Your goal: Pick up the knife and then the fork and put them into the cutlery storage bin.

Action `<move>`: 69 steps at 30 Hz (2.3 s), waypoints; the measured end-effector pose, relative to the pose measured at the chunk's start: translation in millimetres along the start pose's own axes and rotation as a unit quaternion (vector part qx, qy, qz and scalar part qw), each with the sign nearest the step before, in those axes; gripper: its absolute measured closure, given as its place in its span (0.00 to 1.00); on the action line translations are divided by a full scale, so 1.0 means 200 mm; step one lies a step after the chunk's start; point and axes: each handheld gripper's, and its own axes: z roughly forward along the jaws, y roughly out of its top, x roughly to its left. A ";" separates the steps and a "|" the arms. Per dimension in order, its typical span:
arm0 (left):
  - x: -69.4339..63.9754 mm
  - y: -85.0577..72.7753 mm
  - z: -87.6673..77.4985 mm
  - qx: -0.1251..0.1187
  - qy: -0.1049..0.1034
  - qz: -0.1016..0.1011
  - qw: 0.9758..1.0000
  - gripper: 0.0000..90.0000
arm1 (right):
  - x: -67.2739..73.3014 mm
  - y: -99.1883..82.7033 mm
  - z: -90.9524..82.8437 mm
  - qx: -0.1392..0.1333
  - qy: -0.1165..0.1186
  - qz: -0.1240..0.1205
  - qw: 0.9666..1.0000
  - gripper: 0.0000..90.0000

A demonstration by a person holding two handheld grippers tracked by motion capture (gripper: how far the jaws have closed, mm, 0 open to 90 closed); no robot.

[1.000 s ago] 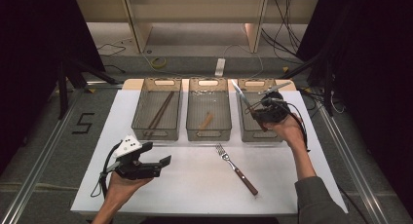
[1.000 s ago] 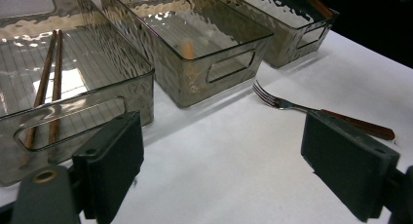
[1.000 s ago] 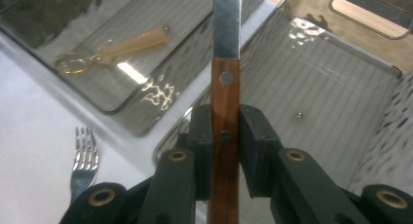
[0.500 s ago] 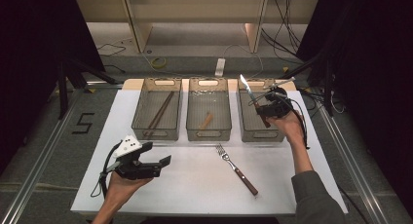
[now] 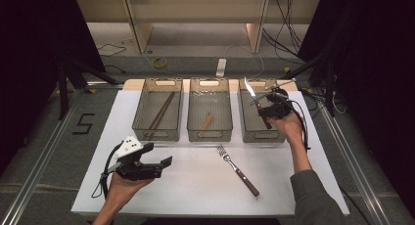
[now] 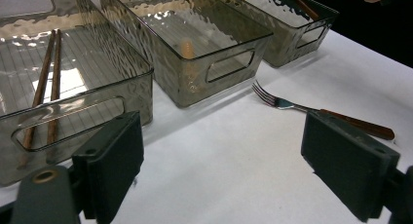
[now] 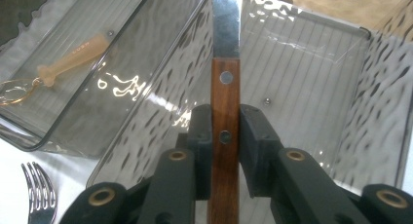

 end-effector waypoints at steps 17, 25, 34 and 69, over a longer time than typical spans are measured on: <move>0.00 0.00 0.01 0.002 -0.001 0.000 1.000 0.17 | 0.03 0.02 0.01 0.003 0.029 0.022 0.999 0.48; 0.00 0.00 0.01 0.001 -0.001 0.000 1.000 0.17 | 0.10 0.01 -0.08 -0.018 0.038 -0.013 0.999 0.40; 0.00 0.00 0.00 0.001 0.001 0.002 1.000 0.17 | 0.22 -0.06 -0.19 -0.029 0.049 -0.045 0.997 0.26; -0.01 0.01 -0.02 -0.016 -0.012 0.009 1.000 0.16 | 0.56 -0.38 -0.19 0.048 0.102 -0.148 0.982 0.25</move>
